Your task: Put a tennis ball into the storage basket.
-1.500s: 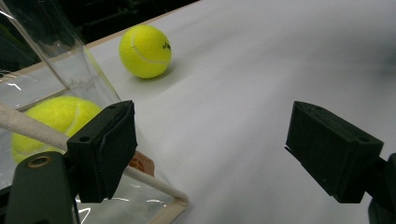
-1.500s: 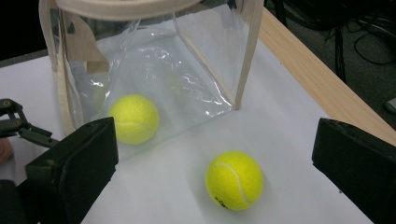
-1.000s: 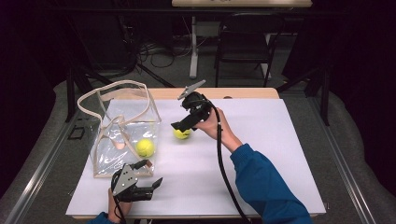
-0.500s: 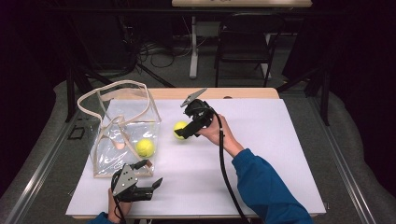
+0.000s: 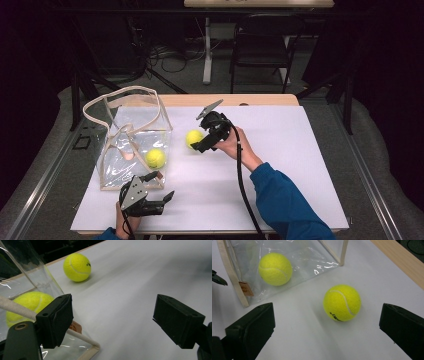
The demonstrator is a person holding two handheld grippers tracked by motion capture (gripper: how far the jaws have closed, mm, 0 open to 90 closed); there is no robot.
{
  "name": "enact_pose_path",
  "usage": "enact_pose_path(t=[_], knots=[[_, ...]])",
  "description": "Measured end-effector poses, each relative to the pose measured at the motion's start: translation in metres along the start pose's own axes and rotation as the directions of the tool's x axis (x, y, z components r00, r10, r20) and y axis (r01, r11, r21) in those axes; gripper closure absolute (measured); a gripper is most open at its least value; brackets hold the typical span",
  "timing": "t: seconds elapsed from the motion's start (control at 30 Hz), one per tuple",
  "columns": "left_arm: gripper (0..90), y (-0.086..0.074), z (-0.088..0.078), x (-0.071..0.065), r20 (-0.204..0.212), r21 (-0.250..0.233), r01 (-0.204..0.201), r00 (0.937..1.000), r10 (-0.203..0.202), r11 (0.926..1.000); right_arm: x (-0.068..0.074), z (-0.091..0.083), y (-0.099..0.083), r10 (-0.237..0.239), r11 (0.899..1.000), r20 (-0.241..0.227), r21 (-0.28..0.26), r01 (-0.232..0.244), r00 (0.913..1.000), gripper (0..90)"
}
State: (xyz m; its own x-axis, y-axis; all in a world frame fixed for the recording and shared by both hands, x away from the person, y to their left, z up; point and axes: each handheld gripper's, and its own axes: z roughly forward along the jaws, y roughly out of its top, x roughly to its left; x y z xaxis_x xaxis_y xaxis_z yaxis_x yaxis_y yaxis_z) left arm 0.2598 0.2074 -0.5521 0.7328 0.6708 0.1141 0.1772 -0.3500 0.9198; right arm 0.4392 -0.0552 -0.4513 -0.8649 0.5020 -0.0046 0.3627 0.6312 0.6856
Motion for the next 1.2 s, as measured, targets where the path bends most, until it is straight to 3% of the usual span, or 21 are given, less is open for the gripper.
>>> enact_pose_path(t=[0.53, 0.73, 1.2], knots=[[15.8, -0.004, -0.008, 0.0, -0.014, -0.002, 0.015, 0.9998, -0.015, 0.9999, -0.006, 0.013, -0.017, 0.024, 0.998, 0.011, 0.052, -0.025, 0.9996, 0.0], [15.9, -0.003, -0.006, -0.002, -0.009, 0.005, 0.007, 0.9999, -0.007, 1.0, -0.007, 0.018, -0.016, 0.003, 0.997, 0.047, 0.073, -0.006, 0.9989, 0.0], [15.9, -0.002, -0.001, -0.002, 0.005, 0.008, 0.001, 1.0, -0.001, 1.0, -0.014, 0.042, -0.013, 0.026, 0.994, 0.04, 0.104, -0.031, 0.9989, 0.0]])
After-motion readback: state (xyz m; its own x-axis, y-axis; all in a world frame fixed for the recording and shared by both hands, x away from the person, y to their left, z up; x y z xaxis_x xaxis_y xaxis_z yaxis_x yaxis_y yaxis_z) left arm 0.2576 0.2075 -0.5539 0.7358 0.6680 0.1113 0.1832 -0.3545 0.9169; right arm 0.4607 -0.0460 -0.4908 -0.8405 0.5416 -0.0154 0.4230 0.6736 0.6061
